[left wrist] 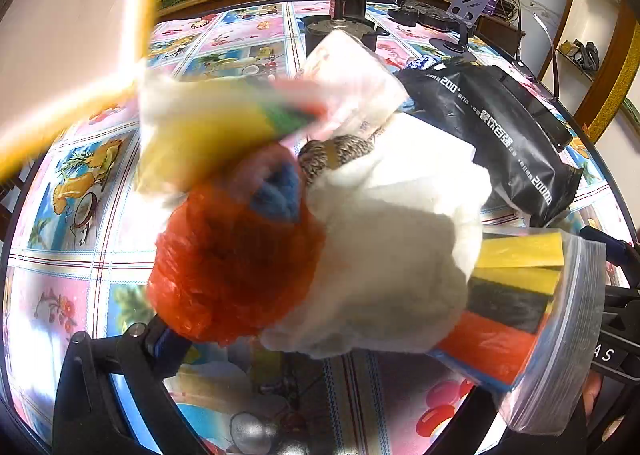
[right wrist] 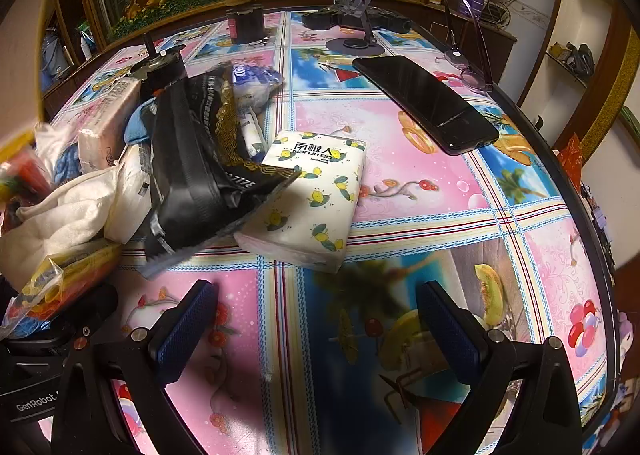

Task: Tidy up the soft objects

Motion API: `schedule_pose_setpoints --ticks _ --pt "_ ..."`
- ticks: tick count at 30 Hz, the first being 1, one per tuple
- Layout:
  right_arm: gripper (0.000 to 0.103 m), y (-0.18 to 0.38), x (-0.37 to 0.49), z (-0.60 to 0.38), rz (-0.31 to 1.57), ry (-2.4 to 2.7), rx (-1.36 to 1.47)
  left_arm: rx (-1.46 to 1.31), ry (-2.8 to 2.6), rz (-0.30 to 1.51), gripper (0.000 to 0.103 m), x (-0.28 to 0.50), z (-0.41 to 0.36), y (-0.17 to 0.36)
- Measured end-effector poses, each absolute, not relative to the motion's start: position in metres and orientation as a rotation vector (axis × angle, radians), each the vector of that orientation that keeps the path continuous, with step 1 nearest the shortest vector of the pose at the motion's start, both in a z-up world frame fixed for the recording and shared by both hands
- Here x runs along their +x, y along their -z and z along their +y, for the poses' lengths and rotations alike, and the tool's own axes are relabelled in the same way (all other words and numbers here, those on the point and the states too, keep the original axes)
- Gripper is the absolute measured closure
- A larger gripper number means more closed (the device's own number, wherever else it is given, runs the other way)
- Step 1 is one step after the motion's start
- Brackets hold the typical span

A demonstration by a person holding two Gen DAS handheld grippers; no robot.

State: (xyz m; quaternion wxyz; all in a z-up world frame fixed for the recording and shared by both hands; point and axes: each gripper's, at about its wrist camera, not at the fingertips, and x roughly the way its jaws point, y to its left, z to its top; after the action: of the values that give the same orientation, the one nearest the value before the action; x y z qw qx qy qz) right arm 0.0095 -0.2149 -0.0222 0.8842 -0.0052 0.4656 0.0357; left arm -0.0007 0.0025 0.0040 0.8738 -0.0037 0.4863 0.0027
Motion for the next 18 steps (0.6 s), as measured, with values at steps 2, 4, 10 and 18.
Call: schedule_pose_setpoints --ticks 2,4,10,18 --pt "0.001 0.0222 0.0095 -0.2148 0.969 -0.074 -0.011 -0.008 -0.006 1.016 0.000 -0.0008 0.0025 -0.0042" --pt "0.001 0.0221 0.0097 -0.2148 0.969 -0.074 -0.011 -0.008 -0.006 1.016 0.000 -0.0007 0.0024 -0.0043" --pt "0.001 0.0220 0.0095 -0.2146 0.969 -0.074 -0.011 -0.008 -0.006 1.016 0.000 -0.0007 0.0023 -0.0041" --pt "0.001 0.0218 0.0095 -0.2145 0.969 -0.074 -0.011 -0.008 -0.006 1.016 0.000 0.0001 0.0013 -0.0040"
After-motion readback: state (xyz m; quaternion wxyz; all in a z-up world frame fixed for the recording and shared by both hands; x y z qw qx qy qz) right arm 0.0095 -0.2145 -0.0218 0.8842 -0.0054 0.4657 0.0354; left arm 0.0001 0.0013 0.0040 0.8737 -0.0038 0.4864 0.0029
